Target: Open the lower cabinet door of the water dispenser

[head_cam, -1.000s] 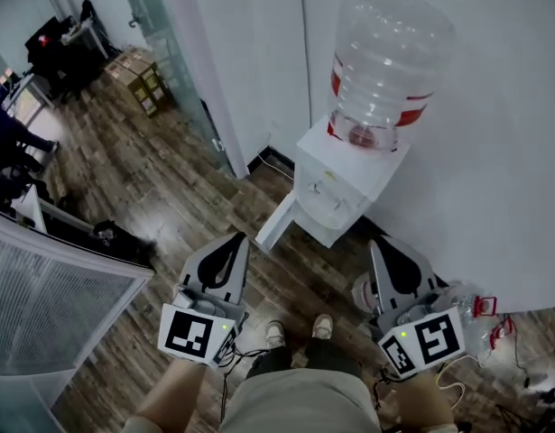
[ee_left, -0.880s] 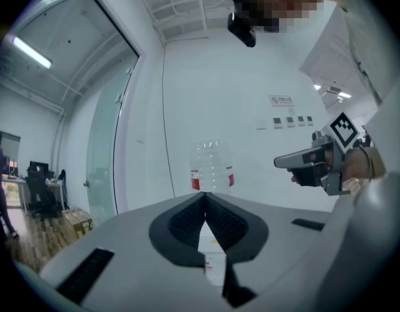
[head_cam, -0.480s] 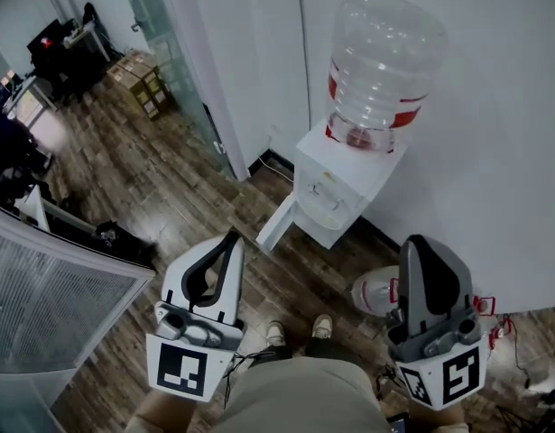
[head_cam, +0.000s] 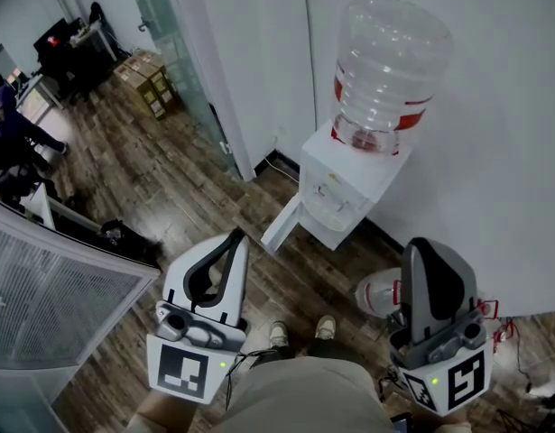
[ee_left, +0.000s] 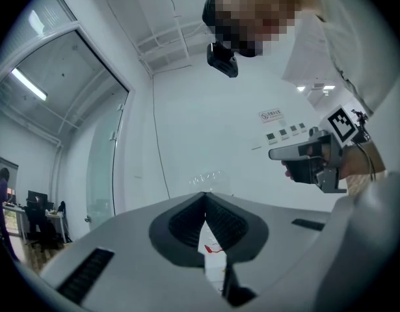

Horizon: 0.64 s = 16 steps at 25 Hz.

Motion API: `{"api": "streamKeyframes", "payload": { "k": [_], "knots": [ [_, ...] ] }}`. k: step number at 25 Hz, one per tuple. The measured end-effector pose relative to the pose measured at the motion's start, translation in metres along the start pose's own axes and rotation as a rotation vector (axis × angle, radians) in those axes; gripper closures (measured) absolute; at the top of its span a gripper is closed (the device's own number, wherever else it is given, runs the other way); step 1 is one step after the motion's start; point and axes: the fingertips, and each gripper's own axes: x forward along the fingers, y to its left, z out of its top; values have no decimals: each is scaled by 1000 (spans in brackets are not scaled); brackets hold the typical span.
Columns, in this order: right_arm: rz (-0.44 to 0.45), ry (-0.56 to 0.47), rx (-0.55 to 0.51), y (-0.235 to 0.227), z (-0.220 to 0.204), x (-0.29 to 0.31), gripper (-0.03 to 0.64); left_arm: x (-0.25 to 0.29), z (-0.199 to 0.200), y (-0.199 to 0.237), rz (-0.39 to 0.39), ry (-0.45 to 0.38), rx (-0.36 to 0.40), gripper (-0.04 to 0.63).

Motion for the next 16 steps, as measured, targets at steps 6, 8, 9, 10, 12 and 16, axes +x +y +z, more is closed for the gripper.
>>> {"api": "streamKeyframes", "payload": {
  "k": [6,8,9,10,12,16],
  "knots": [
    [0,13,-17,-2,-4,0,612,-1,-2,0,3,6,-9,591],
    [-2,20,-20,-3,-6,0,612,-1,-2,1,4,8,-14,590],
    [-3,23,-20,-3,-7,0,612,0,-2,1,5,7,-22,591],
    [-4,25,-20,-4,-7,-1,612,0,-2,2,7,6,-31,591],
    [-7,28,-18,-5,-8,-1,612,0,-1,3,13,6,-39,590],
    [-2,35,-7,-5,-10,-2,612,-2,-1,4,18,7,-52,591]
  ]
}}
